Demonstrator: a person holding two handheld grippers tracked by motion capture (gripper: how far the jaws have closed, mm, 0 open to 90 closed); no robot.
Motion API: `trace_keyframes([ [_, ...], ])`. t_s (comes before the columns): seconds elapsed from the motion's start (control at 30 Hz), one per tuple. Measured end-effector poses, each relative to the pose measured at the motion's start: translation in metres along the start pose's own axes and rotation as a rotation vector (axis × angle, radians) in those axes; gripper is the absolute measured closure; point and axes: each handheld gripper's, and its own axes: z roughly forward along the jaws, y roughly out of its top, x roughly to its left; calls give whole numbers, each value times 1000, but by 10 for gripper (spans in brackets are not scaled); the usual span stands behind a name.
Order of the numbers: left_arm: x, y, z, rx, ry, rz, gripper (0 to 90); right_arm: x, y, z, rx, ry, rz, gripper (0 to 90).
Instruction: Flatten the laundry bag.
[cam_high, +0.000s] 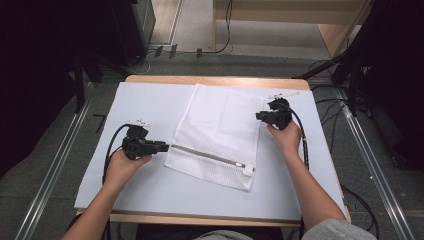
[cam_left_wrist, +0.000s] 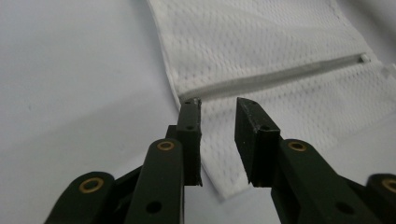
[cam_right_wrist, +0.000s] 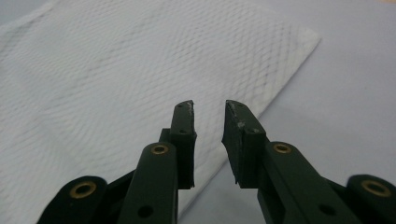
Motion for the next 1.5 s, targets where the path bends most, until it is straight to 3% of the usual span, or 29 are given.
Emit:
trace_keyframes([
  [0.23,11,24,18,-3,12,-3,650,19,-22,-20,14,34,-29,725],
  [0.4,20,39,27,-17,4,-18,601,34,-35,-29,18,23,-80,700],
  [0.63,24,55,45,-17,34,5,564,45,-53,-32,22,28,-79,687],
  [0.77,30,54,57,19,16,-28,607,46,-60,-25,74,12,-87,668],
  [0.83,30,54,62,36,2,-53,671,45,-63,-22,98,11,-81,677],
  [0.93,29,52,66,71,-2,-56,832,42,-64,-20,99,26,-66,741],
  [1.0,28,51,66,76,1,-47,892,43,-63,-19,96,22,-69,818],
  [1.13,26,46,61,89,8,-34,900,41,-61,-15,86,27,-85,898],
  [1.37,22,26,48,83,-12,-59,897,40,-56,-10,76,26,-112,900],
  [1.5,18,15,40,70,-2,-47,894,42,-51,-5,75,34,-120,900],
])
